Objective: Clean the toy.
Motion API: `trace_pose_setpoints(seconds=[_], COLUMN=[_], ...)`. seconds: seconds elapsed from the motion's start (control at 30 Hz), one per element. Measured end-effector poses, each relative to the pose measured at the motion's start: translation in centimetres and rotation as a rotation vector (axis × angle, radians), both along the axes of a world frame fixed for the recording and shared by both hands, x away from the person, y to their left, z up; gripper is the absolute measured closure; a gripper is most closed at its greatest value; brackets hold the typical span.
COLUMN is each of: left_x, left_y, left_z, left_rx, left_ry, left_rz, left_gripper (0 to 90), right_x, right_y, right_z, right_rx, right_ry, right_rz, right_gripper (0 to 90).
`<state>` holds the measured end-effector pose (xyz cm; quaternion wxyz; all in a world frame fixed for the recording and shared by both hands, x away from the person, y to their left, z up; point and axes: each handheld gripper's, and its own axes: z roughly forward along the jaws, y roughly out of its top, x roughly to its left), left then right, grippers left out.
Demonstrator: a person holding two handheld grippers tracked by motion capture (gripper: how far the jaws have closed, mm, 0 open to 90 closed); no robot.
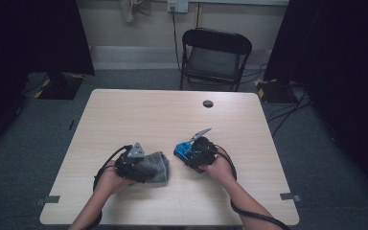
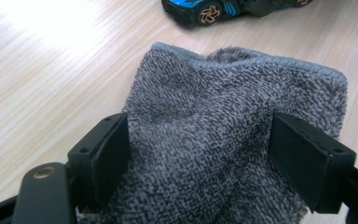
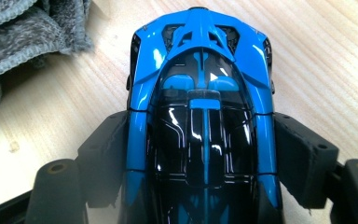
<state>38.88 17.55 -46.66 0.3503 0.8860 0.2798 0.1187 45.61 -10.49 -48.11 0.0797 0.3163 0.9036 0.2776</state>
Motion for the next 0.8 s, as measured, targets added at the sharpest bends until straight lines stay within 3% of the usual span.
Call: trace_pose_setpoints(seconds=[0.2, 0.3, 0.47, 0.7, 0.8], left_x=[0.0, 0.0, 0.1, -0.2, -0.4], left_y=[0.0, -0.4, -0.5, -0.4, -0.2], left_z=[0.3, -0.5, -1.6, -1.8, -1.7], left_rx=[-0.019, 0.020, 0.047, 0.032, 0.034], left_ry=[-0.008, 0.016, 0.032, 0.032, 0.033], left_rz=[-0.035, -0.064, -0.076, -0.039, -0.017], left_gripper=[20.2, 20.2, 21.9, 34.2, 46.2], right_x=[-0.1, -0.1, -0.3, -0.4, -0.5], right_y=[0.0, 0.0, -0.1, -0.2, -0.3], right_z=[0.0, 0.0, -0.1, -0.2, -0.3], right_rx=[-0.009, -0.010, -0.017, -0.011, 0.002], right_ry=[-0.011, -0.013, -0.022, -0.029, -0.039], right_rz=[0.008, 0.007, 0.012, 0.019, 0.021], right_gripper=[26.2, 26.1, 26.0, 25.8, 25.8])
